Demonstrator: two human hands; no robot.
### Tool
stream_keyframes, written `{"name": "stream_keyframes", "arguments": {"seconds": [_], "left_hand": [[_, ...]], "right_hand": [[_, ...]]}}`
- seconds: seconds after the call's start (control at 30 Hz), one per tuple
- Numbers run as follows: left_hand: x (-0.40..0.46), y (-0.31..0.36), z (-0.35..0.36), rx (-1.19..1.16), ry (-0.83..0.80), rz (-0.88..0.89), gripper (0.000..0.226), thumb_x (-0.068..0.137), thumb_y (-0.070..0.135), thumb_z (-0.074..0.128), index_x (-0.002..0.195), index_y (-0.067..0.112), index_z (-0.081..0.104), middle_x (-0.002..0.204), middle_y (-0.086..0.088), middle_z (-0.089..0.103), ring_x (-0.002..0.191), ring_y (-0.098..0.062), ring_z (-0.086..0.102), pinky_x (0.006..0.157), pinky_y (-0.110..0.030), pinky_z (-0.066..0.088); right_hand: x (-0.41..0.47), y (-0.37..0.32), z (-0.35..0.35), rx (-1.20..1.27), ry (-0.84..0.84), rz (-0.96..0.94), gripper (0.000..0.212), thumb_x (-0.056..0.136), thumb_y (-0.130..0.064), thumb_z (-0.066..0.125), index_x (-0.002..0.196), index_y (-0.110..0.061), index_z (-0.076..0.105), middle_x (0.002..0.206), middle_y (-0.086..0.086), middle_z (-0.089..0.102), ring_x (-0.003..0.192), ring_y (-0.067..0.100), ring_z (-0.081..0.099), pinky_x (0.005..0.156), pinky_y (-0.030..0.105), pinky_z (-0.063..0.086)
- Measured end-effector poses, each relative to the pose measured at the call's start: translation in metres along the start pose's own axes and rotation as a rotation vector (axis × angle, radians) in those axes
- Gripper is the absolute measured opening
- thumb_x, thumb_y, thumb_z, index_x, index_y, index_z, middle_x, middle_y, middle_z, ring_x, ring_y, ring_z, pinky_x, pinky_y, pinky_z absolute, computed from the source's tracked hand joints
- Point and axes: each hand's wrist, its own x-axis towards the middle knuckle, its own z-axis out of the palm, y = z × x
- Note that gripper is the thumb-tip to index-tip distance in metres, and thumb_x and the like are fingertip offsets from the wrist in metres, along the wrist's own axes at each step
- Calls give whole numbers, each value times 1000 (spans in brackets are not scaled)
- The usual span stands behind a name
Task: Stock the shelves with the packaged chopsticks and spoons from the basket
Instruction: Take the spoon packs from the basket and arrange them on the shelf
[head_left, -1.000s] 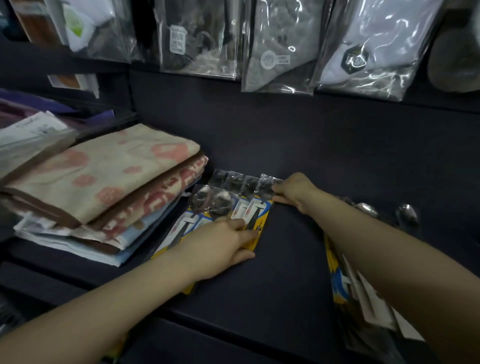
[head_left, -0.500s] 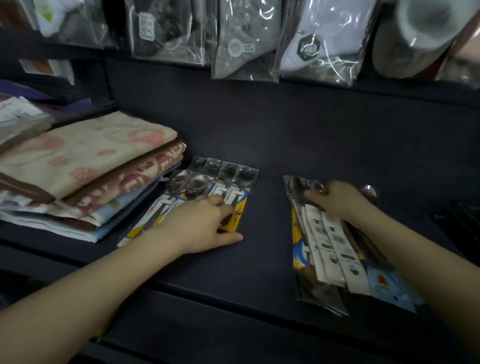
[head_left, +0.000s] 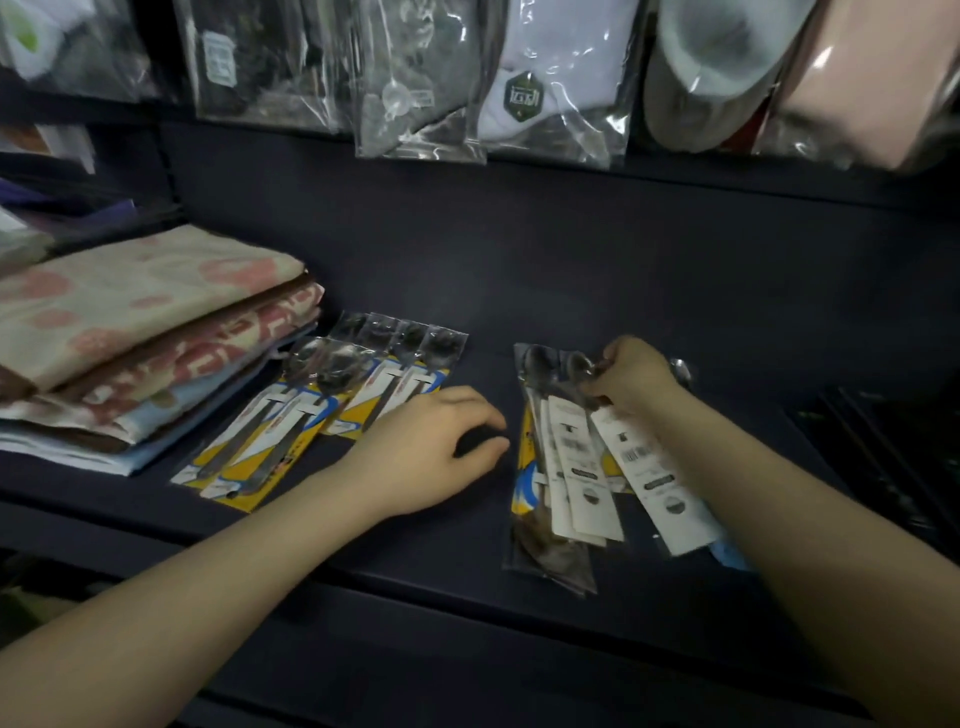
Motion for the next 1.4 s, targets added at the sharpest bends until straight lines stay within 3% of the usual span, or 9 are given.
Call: {"name": "stream_keyframes", "arguments": {"seconds": [0.1,0.27,0.4,0.5,0.77,0.9,1.0,1.2,1.4], "left_hand": [[7,10,3,-129,56,-20,32,85,41,50,105,21,64,98,8,63,77,2,55,70,-4,38],[22,32,0,-716,75,-258,14,87,34,55,101,31,56,97,13,64,86,0,61,78,-16,46],[11,50,-15,-1049,-150,-346,43,76,51,42,101,24,63,93,7,73,90,-5,67,81,-20,52],[-6,53,-24,-1205,-217,-335,42,74,46,42,94,12,59,60,3,64,52,-12,60,53,-20,50],[-41,-9,-46,-592,200,-428,11,85,21,61,78,13,59,64,4,59,56,-6,49,58,-23,39],[-59,-37,-50,-300,180,-360,15,82,30,65,74,19,57,49,17,54,47,-1,45,48,-17,31],[-71,-50,-53,-91,153,-250,23,81,43,57,92,22,59,64,10,57,58,-3,49,55,-21,33],[-97,-94,-61,127,-86,-104,79,71,77,26,135,32,38,142,7,39,129,-11,39,106,-26,33],[-104,-110,-64,126,-293,-92,103,58,87,0,142,33,24,153,12,18,138,-5,22,112,-23,24]], "right_hand": [[-8,-5,-18,395,5,-40,54,79,-8,70,129,-1,49,115,16,61,97,26,63,70,28,50],[-35,-40,-41,1220,-249,-98,21,92,3,48,109,2,60,89,10,65,65,12,65,56,18,56],[-53,-67,-37,1689,-462,-110,33,95,6,29,92,-7,59,68,6,67,49,10,65,52,20,54],[-55,-84,-24,1779,-528,-103,36,92,8,24,87,-9,55,58,0,51,36,7,45,39,16,37],[-43,-85,20,1037,-516,-37,51,95,-53,32,105,-11,60,98,7,66,92,21,63,76,30,51],[-57,-100,42,604,-511,-251,7,93,-19,54,99,-18,57,83,-2,63,74,10,60,62,19,47],[-58,-119,61,456,-457,-261,16,91,2,45,92,-12,52,75,5,55,60,10,52,46,17,42],[-42,-133,96,377,-372,-144,18,94,-3,46,81,-15,50,65,4,48,52,11,42,48,23,32],[-28,-135,121,428,-225,-29,15,96,-2,42,101,-14,50,68,5,47,49,12,40,31,12,33]]}}
